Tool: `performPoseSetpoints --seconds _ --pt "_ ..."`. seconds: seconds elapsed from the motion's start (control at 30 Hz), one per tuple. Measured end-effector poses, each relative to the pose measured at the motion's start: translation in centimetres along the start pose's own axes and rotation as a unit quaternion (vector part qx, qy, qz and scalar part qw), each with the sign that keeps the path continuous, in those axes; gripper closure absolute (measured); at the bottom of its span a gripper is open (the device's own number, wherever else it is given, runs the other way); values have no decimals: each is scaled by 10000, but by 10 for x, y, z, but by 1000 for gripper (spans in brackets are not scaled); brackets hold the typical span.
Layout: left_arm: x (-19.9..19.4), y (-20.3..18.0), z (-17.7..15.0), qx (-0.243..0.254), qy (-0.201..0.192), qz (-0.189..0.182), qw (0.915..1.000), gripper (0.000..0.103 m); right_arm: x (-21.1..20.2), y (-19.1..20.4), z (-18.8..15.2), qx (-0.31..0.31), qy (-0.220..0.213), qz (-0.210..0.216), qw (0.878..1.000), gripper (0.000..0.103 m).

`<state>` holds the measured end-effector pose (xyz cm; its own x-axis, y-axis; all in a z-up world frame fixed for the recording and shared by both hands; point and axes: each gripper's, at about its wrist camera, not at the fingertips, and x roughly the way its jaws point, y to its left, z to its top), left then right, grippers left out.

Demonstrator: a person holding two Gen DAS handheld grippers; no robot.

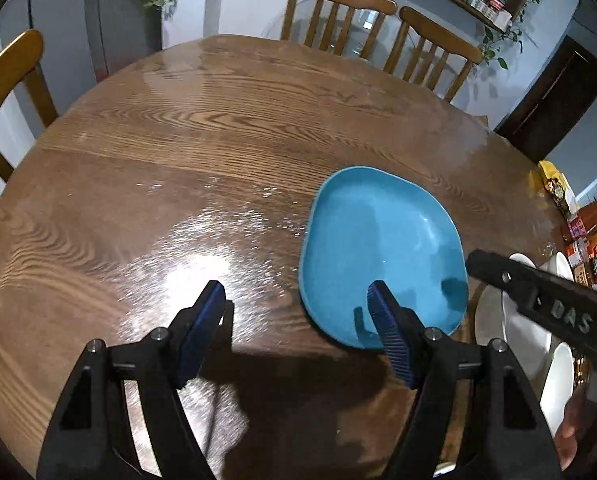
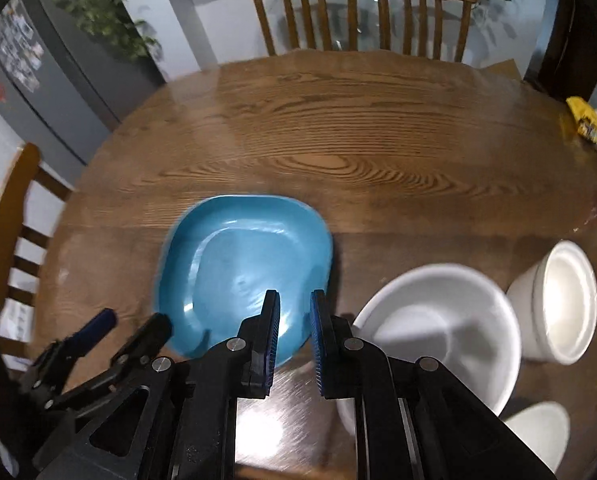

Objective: Organize plates and bowls
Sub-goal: 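Grasp the teal dish rim with the left gripper while the right gripper holds the plate stack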

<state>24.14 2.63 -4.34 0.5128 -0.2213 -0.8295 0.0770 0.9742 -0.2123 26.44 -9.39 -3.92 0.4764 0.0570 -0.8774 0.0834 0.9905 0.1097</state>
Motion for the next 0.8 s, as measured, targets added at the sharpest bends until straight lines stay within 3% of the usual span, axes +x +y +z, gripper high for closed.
performPoseSetpoints --seconds 0.23,0.33,0.37,0.4,0.47,0.63,0.8 --pt "17 -5 3 167 194 49 9997 32 26 4 18 -232 380 -313 9985 89" --pt "20 -5 2 227 197 21 9995 37 37 3 20 -206 507 -201 9983 89" --pt "20 -6 1 282 191 60 9994 45 40 3 22 -257 521 -199 9981 89" --pt "20 -7 1 333 186 85 9992 61 43 5 22 -308 503 -219 9980 89" --pt "21 -9 1 443 229 38 9987 83 45 8 20 -407 450 -228 9979 89" --pt "16 -5 -2 318 185 62 9993 91 30 10 11 -357 237 -204 9989 96" --pt "-32 -8 -21 510 -311 42 9982 90 -20 8 -9 -449 -105 154 9988 96"
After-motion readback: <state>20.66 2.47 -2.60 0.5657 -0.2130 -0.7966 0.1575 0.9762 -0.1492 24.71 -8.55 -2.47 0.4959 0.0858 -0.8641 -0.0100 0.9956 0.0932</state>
